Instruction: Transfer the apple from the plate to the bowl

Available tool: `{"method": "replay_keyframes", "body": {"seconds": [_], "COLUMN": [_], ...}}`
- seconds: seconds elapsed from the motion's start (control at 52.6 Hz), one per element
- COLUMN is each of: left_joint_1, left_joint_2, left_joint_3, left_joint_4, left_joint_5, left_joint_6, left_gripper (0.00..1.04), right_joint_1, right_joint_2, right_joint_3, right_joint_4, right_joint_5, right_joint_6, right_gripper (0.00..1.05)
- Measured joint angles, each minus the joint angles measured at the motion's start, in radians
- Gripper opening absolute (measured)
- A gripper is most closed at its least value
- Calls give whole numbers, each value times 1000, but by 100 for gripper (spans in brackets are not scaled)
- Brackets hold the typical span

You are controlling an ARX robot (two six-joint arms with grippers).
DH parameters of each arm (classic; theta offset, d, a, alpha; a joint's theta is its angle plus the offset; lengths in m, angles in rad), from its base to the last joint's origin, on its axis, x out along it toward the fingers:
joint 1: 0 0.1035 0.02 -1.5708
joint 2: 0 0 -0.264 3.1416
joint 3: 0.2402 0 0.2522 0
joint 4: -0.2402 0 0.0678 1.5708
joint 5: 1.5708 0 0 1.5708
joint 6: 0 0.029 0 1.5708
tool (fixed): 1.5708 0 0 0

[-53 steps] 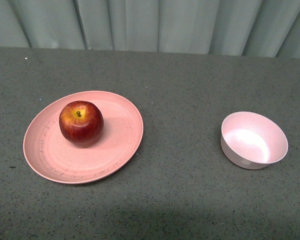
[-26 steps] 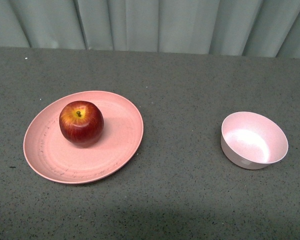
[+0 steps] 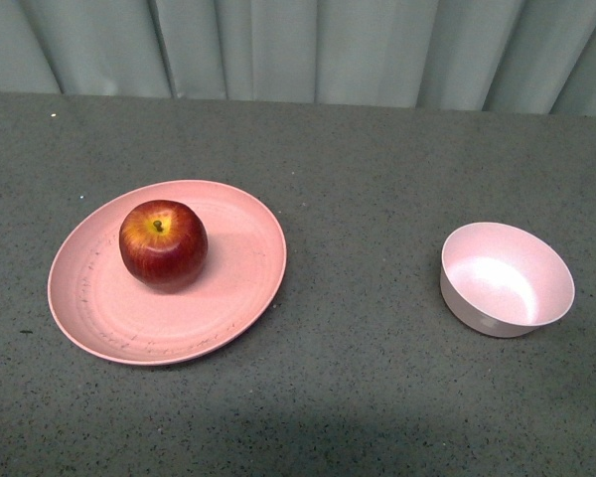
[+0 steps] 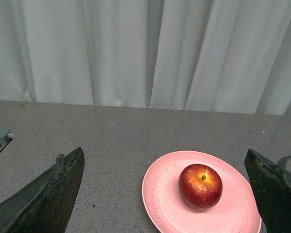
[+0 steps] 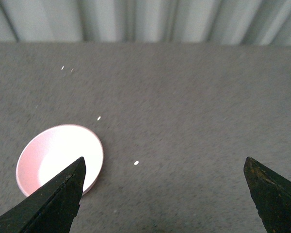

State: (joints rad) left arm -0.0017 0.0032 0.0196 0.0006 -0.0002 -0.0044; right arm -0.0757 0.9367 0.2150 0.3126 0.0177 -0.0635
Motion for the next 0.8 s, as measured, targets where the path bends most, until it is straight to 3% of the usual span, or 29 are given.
{"method": "replay_keyframes", "body": {"seconds": [0.133, 0.342, 0.798], "left_joint_1": [0, 0, 0], "left_joint_2": [0, 0, 0], "left_joint_3": [0, 0, 0], "left_joint_4": [0, 0, 0], "left_joint_5": [0, 0, 0], "left_joint_6": [0, 0, 0], "left_gripper": [98, 98, 98], "right_joint_1": [49, 151, 295], "right_joint_2": [268, 638, 1003], "right_joint_3": [108, 302, 554], "right_joint_4": [-47, -84, -116], "right_joint_5": [-90, -131, -155], "right_joint_6": [-23, -86, -109], "right_gripper": [95, 95, 95]}}
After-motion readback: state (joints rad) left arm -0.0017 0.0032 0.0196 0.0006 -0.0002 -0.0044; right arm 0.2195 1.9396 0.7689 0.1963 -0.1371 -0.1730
